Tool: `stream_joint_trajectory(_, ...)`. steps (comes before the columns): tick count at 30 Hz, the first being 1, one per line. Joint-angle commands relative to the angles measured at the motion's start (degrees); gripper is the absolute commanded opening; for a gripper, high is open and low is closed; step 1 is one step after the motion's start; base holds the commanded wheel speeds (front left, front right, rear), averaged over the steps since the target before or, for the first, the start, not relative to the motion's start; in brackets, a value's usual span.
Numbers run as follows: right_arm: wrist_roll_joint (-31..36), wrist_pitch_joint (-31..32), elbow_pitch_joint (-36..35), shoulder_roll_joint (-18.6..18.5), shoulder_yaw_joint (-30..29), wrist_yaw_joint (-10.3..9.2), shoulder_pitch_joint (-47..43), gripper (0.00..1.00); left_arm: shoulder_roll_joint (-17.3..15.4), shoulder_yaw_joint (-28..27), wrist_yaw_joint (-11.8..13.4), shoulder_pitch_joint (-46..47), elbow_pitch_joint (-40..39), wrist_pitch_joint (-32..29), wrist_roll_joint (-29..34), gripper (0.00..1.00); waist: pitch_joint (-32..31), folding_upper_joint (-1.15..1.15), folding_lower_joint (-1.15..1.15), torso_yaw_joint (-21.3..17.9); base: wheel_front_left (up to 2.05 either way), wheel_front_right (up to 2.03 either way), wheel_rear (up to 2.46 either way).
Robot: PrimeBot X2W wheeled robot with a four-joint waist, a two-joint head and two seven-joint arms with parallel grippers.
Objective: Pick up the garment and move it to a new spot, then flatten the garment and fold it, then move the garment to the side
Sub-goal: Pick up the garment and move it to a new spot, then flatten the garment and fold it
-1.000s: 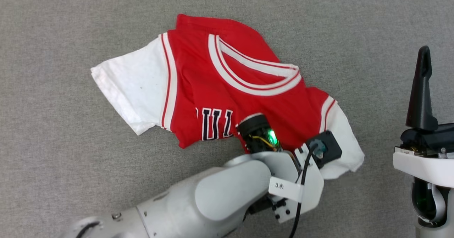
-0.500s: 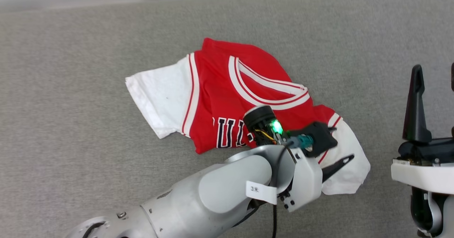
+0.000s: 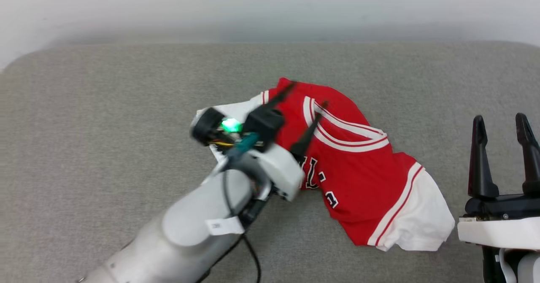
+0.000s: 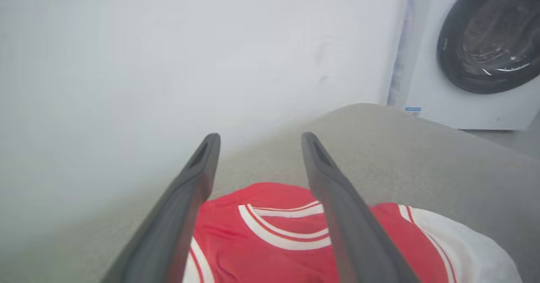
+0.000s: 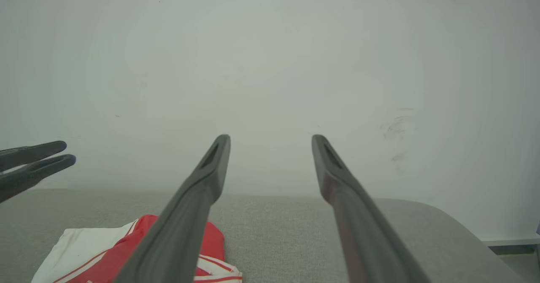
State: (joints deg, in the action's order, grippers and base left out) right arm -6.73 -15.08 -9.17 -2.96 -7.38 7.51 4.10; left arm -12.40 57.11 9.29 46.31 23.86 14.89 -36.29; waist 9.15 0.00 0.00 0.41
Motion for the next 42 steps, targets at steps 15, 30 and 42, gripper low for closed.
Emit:
stream_joint_trajectory(15,0.0,-0.1,3.3,0.1,0.4,-0.04,-3.6,1.00,-7.0,-29.9,10.4,-29.8,-20.1,0.3,13.9,1.00,-4.3,0.00,0.00,4.4,0.00,0.00,0.00)
stream_joint_trajectory(30,-0.8,-0.1,6.2,0.1,2.4,-0.04,-7.0,1.00,-0.2,-44.7,3.7,-45.1,-24.1,0.3,24.4,1.00,-6.0,0.00,0.00,5.5,0.00,0.00,0.00)
stream_joint_trajectory(42,-0.9,-0.1,8.1,0.1,2.3,-0.04,-9.1,1.00,4.5,-51.0,-2.7,-48.0,-22.2,0.3,29.3,1.00,-6.7,0.00,0.00,5.4,0.00,0.00,0.00)
